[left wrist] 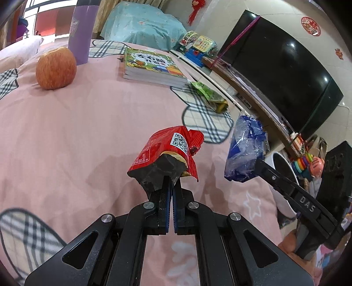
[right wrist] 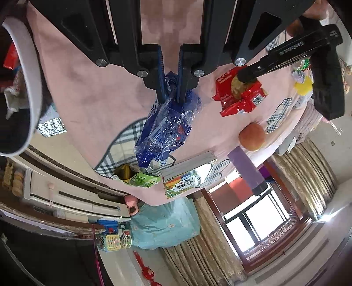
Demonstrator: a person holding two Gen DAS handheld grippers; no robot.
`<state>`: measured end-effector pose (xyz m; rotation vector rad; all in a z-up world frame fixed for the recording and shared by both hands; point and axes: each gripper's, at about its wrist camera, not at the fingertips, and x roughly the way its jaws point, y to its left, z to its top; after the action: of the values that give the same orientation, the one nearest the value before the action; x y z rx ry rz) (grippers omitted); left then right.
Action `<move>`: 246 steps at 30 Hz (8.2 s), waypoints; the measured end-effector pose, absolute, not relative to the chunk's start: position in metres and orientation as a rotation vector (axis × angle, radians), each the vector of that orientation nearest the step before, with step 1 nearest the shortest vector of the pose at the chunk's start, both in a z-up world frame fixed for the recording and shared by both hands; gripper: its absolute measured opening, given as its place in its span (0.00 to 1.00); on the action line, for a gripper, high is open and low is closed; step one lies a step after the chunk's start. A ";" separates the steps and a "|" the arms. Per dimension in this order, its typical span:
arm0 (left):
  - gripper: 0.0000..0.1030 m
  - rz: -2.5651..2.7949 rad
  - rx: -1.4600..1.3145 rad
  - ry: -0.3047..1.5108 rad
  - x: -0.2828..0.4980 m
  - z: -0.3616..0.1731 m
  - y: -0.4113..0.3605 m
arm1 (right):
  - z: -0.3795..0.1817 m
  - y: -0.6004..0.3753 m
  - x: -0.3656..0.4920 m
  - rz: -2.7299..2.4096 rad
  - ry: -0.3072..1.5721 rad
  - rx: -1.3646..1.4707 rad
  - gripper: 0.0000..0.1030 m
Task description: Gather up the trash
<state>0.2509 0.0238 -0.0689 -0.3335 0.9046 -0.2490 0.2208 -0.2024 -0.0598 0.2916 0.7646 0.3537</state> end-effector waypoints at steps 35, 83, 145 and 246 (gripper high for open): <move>0.01 -0.413 -0.173 0.897 0.190 -0.039 -0.086 | -0.041 -0.286 0.119 0.263 0.645 0.353 0.10; 0.01 -0.626 0.009 0.868 0.212 -0.010 -0.236 | -0.043 -0.417 0.099 0.021 0.600 0.435 0.10; 0.59 -0.562 -0.010 0.930 0.233 -0.032 -0.242 | -0.040 -0.426 0.124 -0.006 0.675 0.405 0.56; 1.00 -0.130 0.035 0.354 0.019 -0.016 -0.061 | -0.018 -0.279 -0.039 -0.108 0.290 0.114 1.00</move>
<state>0.0191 -0.0611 -0.0161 0.0352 0.3536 -0.1303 -0.0386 -0.2786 -0.0183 0.1139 0.2902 -0.1076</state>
